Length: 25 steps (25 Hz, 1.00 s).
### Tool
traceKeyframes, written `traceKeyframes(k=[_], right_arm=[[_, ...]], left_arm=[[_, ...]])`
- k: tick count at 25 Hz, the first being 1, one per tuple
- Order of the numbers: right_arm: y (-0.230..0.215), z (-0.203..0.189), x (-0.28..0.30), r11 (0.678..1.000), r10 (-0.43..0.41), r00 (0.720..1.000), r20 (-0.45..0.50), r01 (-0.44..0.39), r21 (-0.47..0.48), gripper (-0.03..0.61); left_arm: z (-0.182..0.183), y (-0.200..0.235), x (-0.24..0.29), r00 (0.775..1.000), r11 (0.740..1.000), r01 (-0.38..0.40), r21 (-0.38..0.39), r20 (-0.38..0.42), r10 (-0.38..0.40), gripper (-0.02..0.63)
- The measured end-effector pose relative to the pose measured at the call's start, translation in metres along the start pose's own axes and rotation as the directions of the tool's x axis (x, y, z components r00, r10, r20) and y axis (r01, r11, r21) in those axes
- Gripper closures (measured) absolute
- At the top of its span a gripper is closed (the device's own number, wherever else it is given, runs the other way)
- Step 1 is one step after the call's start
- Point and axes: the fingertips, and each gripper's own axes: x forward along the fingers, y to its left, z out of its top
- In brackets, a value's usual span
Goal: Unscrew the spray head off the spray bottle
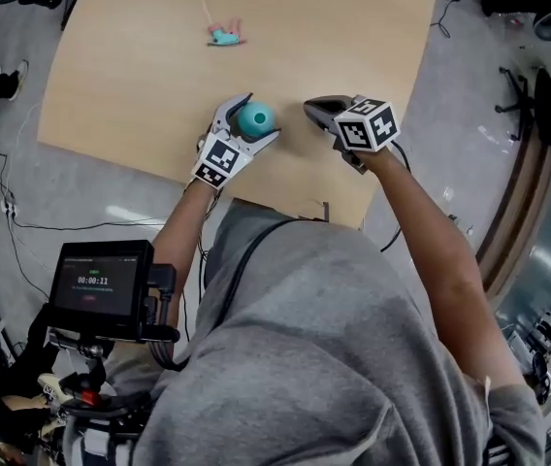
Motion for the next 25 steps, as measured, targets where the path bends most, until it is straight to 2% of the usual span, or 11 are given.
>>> traceKeyframes(k=[7,12,19,22,25], right_arm=[[0.004,0.002,0.004,0.999,0.012,0.999,0.036,-0.014,0.04,0.574],[0.002,0.02,-0.012,0.998,-0.004,0.992,0.129,-0.005,0.063,0.575],[0.006,0.054,-0.049,0.998,-0.027,0.96,0.28,0.009,0.066,0.574],[0.013,0.062,-0.061,0.997,-0.036,0.944,0.328,0.012,0.074,0.574],[0.022,0.076,-0.08,0.997,-0.034,0.922,0.386,0.006,0.072,0.575]], left_arm=[[0.006,-0.006,-0.021,1.0,1.0,0.022,-0.002,0.011,-0.022,0.23],[0.017,0.006,-0.05,0.999,1.0,-0.022,-0.015,0.047,0.022,0.23],[0.029,0.046,-0.077,0.986,0.986,-0.127,-0.106,0.095,0.137,0.232],[0.031,0.053,-0.081,0.983,0.985,-0.138,-0.105,0.105,0.149,0.232],[0.05,0.055,-0.084,0.978,0.986,-0.139,-0.088,0.144,0.151,0.241]])
